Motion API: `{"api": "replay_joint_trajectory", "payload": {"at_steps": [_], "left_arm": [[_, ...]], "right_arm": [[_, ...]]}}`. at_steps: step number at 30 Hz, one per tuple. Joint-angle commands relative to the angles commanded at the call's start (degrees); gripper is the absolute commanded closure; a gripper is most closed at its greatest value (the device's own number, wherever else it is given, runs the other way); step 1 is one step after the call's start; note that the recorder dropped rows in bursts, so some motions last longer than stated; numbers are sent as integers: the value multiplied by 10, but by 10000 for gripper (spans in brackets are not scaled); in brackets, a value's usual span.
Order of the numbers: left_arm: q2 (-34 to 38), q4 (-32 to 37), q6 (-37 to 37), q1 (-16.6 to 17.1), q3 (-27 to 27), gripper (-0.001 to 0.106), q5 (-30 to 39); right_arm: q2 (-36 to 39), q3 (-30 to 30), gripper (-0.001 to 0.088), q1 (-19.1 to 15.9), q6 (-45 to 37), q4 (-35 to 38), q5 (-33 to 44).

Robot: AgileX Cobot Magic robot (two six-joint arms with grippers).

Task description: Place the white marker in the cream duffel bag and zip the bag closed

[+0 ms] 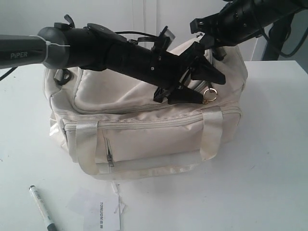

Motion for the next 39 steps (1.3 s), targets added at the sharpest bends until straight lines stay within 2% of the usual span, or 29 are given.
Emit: {"api": "replay_joint_trajectory", "payload": {"at_steps": [5, 8, 13, 15, 16, 17, 18, 19, 26, 35, 39], "left_arm": [[0, 69, -26, -6, 0, 305, -24], [14, 31, -41, -8, 0, 304, -14], [33, 20, -32, -11, 0, 304, -5], [33, 6, -32, -11, 0, 437, -5], [33, 3, -32, -11, 0, 661, -13], [33, 3, -32, -11, 0, 824, -20], [33, 3, -32, -11, 0, 967, -23], [33, 3, -28, -11, 0, 1051, -28], [-5, 15, -6, -11, 0, 1053, -48], [-55, 104, -14, -10, 0, 1053, -42], [-65, 180, -63, -10, 0, 1053, -30]], "right_arm": [[0, 0, 868, 0, 0, 0, -4], [0, 0, 868, 0, 0, 0, -4], [0, 0, 868, 0, 0, 0, -4], [0, 0, 868, 0, 0, 0, -4], [0, 0, 868, 0, 0, 0, -4], [0, 0, 868, 0, 0, 0, -4], [0, 0, 868, 0, 0, 0, -4], [0, 0, 868, 0, 0, 0, -4], [0, 0, 868, 0, -3, 0, -4], [0, 0, 868, 0, -4, 0, -4], [0, 0, 868, 0, -4, 0, -4]]}}
